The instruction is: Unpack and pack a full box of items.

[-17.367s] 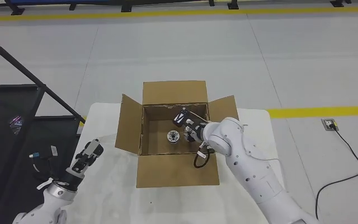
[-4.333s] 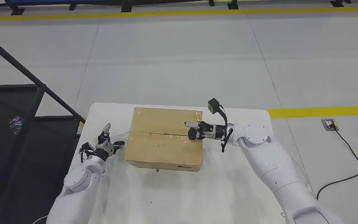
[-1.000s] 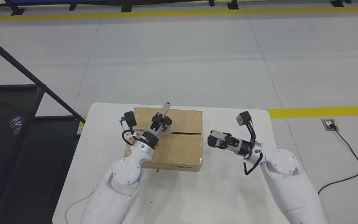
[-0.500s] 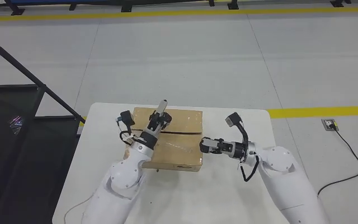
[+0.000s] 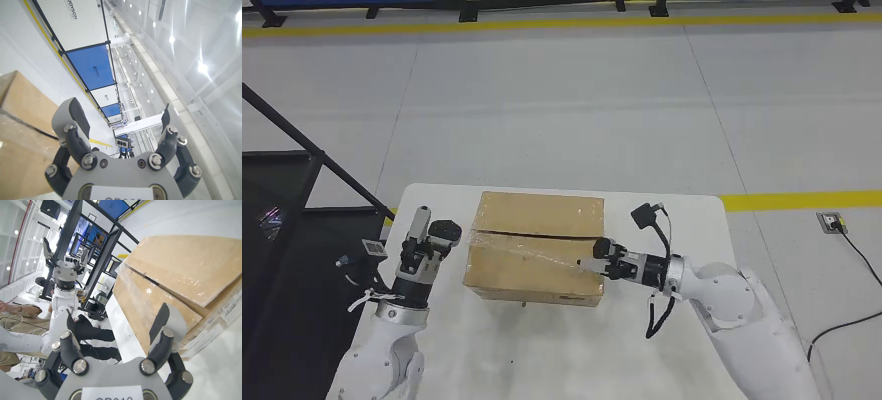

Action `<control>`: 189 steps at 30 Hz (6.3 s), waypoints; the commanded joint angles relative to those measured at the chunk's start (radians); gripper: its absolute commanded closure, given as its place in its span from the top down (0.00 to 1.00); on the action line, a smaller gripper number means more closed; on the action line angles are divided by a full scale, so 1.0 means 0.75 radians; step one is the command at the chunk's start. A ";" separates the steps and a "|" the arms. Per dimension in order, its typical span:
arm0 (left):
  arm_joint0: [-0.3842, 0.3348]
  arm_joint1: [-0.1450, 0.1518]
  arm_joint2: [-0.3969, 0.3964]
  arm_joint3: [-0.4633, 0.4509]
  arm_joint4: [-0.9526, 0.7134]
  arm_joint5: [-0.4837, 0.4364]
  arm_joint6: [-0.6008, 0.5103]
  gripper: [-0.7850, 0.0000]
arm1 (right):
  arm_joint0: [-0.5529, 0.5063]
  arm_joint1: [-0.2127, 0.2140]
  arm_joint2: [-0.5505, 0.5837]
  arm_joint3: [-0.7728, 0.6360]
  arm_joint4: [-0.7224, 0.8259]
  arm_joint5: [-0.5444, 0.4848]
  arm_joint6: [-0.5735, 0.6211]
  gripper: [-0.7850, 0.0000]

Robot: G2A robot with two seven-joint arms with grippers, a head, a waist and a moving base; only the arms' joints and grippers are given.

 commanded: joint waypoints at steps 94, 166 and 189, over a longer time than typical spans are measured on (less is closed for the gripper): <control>-0.058 0.041 -0.209 0.183 -0.350 0.160 -0.422 1.00 | 0.144 -0.226 -0.620 -0.300 -2.310 0.382 0.097 0.00; -0.499 0.040 0.208 0.632 -0.185 0.228 -0.432 1.00 | -0.078 -0.315 -0.295 -0.357 -2.437 0.286 -0.143 1.00; -0.494 0.040 0.228 0.624 -0.202 0.211 -0.419 1.00 | -0.249 -0.312 -0.102 -0.530 -2.126 0.291 -0.281 1.00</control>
